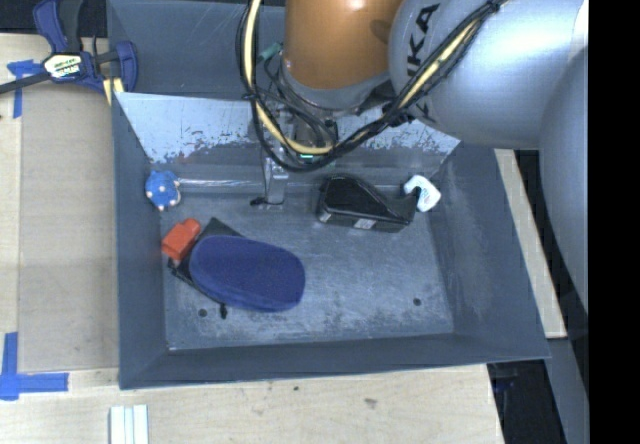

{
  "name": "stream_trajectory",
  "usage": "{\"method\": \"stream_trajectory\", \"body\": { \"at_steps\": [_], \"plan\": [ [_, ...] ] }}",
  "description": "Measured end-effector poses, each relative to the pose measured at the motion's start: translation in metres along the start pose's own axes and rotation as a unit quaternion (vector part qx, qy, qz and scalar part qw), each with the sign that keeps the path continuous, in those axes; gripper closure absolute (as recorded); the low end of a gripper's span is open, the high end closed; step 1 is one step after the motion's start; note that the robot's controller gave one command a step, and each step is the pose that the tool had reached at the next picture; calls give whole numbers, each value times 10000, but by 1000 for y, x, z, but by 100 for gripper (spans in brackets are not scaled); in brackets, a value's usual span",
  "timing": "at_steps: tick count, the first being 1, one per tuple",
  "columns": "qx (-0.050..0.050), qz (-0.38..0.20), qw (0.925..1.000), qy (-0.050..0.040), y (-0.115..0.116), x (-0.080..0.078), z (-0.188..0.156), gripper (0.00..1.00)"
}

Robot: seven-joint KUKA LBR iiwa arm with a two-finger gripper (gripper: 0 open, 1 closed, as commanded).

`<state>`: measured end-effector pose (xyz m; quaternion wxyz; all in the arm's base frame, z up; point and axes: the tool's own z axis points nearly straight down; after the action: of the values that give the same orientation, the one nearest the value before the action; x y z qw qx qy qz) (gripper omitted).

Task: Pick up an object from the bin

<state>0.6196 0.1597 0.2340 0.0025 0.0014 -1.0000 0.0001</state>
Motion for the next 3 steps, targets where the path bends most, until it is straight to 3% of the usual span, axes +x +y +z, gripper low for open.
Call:
{"method": "stream_trajectory", "body": {
  "at_steps": [1,2,3],
  "plan": [
    [3,-1246,9922,-4,3,19,120,0],
    [15,-3844,9231,-66,-15,34,39,0],
    [-2,-5181,8553,-2,11,87,116,0]
  ]
}}
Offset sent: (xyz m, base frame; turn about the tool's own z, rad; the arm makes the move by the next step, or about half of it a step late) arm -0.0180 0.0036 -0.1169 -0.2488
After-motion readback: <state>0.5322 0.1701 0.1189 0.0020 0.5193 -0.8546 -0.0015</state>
